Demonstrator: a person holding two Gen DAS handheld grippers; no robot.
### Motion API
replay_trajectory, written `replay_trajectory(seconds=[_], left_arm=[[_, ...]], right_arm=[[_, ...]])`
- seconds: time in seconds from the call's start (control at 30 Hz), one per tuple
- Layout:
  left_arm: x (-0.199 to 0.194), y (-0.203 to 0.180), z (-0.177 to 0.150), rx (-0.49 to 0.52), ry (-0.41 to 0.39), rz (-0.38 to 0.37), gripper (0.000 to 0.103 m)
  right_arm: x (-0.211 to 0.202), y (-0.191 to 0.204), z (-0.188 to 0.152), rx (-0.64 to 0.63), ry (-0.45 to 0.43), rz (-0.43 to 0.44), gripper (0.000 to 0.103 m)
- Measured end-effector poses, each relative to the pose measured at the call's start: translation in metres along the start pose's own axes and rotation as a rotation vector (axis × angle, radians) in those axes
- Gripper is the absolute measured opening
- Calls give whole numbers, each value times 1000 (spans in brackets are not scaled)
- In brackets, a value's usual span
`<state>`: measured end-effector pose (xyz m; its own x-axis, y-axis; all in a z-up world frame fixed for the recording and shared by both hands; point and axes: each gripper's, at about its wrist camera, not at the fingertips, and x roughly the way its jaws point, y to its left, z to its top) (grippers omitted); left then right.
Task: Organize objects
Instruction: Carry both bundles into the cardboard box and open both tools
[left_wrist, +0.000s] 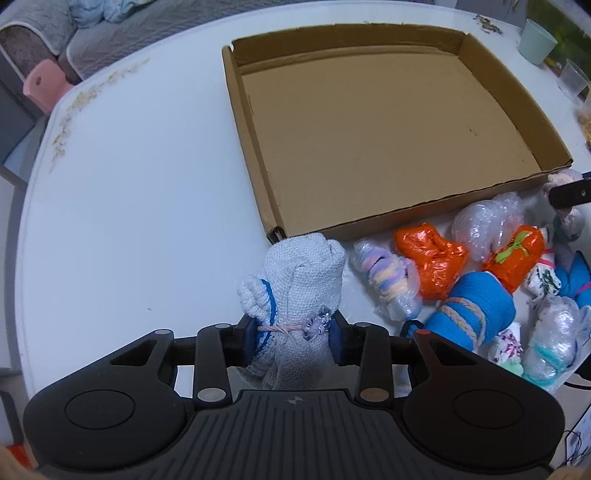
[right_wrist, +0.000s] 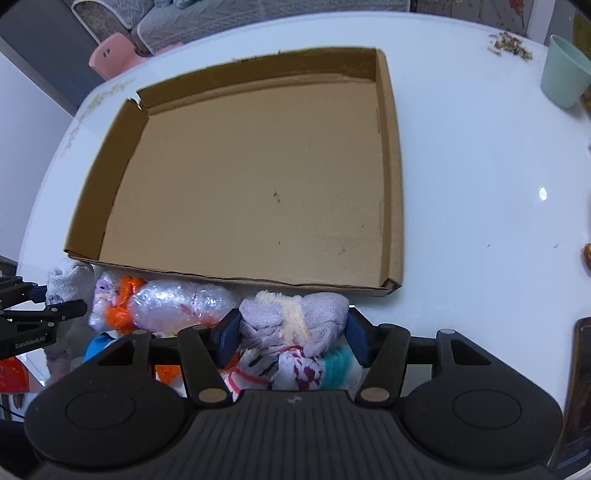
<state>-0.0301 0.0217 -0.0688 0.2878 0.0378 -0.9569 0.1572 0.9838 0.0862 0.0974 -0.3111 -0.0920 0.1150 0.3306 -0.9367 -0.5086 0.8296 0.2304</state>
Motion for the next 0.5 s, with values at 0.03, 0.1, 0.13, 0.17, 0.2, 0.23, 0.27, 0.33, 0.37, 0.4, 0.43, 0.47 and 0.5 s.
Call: replay_trajectory(seconds=[0.03, 0.1, 0.13, 0.17, 0.2, 0.23, 0.27, 0.33, 0.37, 0.4, 0.43, 0.47, 0.5], left_arm=[[0, -5, 1, 6, 6, -6, 44], [-5, -9, 0, 15, 17, -17, 44], [-7, -10, 1, 21, 26, -13, 44], [-10, -11, -1, 23, 34, -12, 44], [-15, -12, -3, 23, 32, -18, 44], [-18, -5, 5, 18, 30, -22, 44], [-25, -3, 7, 9, 19, -24, 44], [-36, 1, 9, -17, -26, -38, 44], [-42, 1, 15, -31, -48, -40, 44], [-49, 4, 19, -43, -80, -39, 44], [-54, 5, 25, -58, -107, -42, 44], [-58, 5, 33, -76, -130, -50, 44], [-61, 5, 41, -92, -156, -58, 44]], right_arm=[[-2, 0, 0, 4, -6, 4, 55], [-5, 2, 0, 7, -12, 9, 55], [-4, -12, 4, 6, -13, 12, 55], [-5, -16, 7, 6, -13, 14, 55], [-7, -18, 6, 3, -14, 15, 55], [-14, -33, -6, 1, -21, 17, 55], [-18, -38, -8, -2, -31, 22, 55], [-34, -36, -8, -9, -65, 36, 55], [-40, -35, -5, -9, -85, 51, 55], [-46, -35, -3, -10, -103, 66, 55], [-49, -32, -1, -12, -122, 72, 55], [-49, -33, 1, -16, -142, 77, 55], [-54, -31, 3, -22, -160, 85, 55]])
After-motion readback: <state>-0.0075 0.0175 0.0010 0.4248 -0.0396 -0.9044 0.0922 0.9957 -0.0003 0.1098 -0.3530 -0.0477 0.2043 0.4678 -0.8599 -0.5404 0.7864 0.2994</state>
